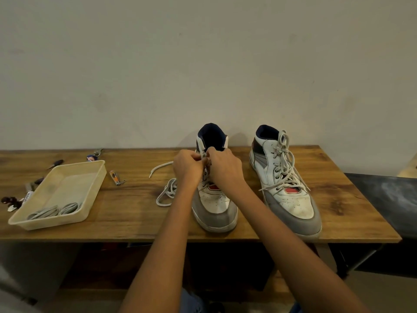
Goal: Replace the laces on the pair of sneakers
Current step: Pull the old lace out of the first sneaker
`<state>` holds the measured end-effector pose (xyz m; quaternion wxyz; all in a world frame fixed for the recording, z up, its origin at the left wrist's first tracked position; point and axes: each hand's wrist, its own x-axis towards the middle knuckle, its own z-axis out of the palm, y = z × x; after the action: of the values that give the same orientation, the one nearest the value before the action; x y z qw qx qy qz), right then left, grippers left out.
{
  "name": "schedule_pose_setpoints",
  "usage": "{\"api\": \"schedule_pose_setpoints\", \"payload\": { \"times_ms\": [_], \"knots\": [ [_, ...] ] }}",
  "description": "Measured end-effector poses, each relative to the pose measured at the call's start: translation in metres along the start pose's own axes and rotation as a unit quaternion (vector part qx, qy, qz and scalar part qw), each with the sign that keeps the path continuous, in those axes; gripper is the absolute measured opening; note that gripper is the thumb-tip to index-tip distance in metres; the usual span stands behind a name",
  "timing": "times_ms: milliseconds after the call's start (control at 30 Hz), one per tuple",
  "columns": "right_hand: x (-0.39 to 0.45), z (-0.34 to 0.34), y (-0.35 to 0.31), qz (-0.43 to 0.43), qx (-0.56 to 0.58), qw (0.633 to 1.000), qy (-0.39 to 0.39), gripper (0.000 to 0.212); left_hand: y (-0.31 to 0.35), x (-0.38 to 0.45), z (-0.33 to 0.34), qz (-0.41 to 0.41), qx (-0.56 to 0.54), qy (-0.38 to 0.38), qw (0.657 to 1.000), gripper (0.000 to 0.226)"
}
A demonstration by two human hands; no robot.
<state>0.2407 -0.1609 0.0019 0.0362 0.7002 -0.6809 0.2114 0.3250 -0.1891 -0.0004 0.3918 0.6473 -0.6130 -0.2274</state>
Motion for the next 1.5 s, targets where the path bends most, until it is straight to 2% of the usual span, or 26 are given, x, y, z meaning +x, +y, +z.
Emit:
{"api": "schedule_pose_setpoints", "payload": {
  "times_ms": [100,167,233,300,367,400,467,533,600,700,800,867,933,1033,1100,1200,1300,1333,1400,1467,1500],
  "knots": [
    [-0.001,0.004,0.005,0.010,0.044,0.999,0.006,0.024,-0.001,-0.002,-0.002,0.009,0.016,-0.005,1.000,0.014],
    [0.001,0.002,0.014,0.074,0.161,0.984,0.029,0.029,0.000,-0.004,-0.002,0.007,0.026,-0.005,1.000,0.013],
    [0.002,-0.003,0.021,0.143,0.266,0.952,0.043,0.027,0.001,-0.004,-0.003,-0.006,0.011,-0.008,1.000,0.011],
    [0.002,-0.005,0.025,0.182,0.311,0.932,0.048,0.023,0.001,-0.003,-0.003,-0.017,-0.006,-0.010,1.000,0.011],
    [0.000,-0.008,0.024,0.180,0.315,0.931,0.051,0.020,0.000,-0.002,-0.003,-0.019,-0.010,-0.012,1.000,0.011],
    [0.000,-0.009,0.023,0.154,0.284,0.945,0.047,0.019,0.001,-0.002,-0.003,-0.016,-0.008,-0.014,1.000,0.011],
    [0.000,-0.012,0.018,0.054,0.121,0.991,0.015,0.022,0.000,-0.002,-0.004,-0.008,-0.004,-0.021,1.000,0.010],
    [-0.004,-0.013,0.008,-0.039,-0.033,0.999,-0.008,0.024,0.000,-0.001,-0.004,-0.010,-0.014,-0.019,1.000,0.010],
    [-0.007,-0.007,0.000,-0.074,-0.104,0.992,-0.006,0.020,0.001,-0.002,-0.006,-0.012,-0.020,-0.017,1.000,0.010],
    [-0.007,-0.003,0.003,-0.062,-0.090,0.994,0.014,0.019,0.000,-0.002,-0.005,-0.015,-0.021,-0.012,1.000,0.011],
    [-0.011,-0.017,0.018,0.055,0.025,0.991,0.122,0.019,-0.005,0.000,-0.008,-0.029,-0.030,0.010,0.999,0.012],
    [-0.013,-0.026,0.026,0.125,0.084,0.976,0.158,0.021,-0.007,0.001,-0.008,-0.023,-0.035,0.013,0.999,0.011],
    [-0.013,-0.030,0.027,0.094,0.045,0.986,0.132,0.018,-0.005,0.000,-0.005,-0.016,-0.046,0.002,0.999,0.009],
    [-0.010,-0.019,0.013,-0.036,-0.089,0.994,0.061,0.031,-0.001,-0.001,0.000,-0.008,-0.023,-0.005,1.000,0.009],
    [-0.010,-0.010,0.003,-0.085,-0.153,0.984,0.020,0.020,-0.001,0.000,0.001,0.000,-0.018,-0.004,1.000,0.009],
    [-0.006,0.000,0.002,-0.107,-0.136,0.985,0.001,0.019,-0.004,0.000,0.001,0.010,-0.019,-0.008,1.000,0.008],
    [-0.002,-0.010,0.011,-0.017,0.015,0.998,0.053,0.019,-0.009,0.003,0.001,-0.008,-0.057,-0.004,0.998,0.008],
    [-0.001,-0.018,0.017,0.041,0.064,0.993,0.087,0.020,-0.010,0.004,0.001,-0.014,-0.065,-0.005,0.998,0.008],
    [0.001,-0.040,0.031,0.147,0.164,0.960,0.173,0.019,-0.011,0.005,0.002,-0.013,-0.070,-0.007,0.997,0.008],
    [0.002,-0.059,0.041,0.186,0.193,0.934,0.238,0.018,-0.009,0.004,0.003,-0.007,-0.062,-0.010,0.998,0.008],
    [0.004,-0.062,0.040,0.174,0.158,0.943,0.236,0.023,-0.008,0.003,0.003,-0.006,-0.054,-0.012,0.998,0.007]
  ]
}}
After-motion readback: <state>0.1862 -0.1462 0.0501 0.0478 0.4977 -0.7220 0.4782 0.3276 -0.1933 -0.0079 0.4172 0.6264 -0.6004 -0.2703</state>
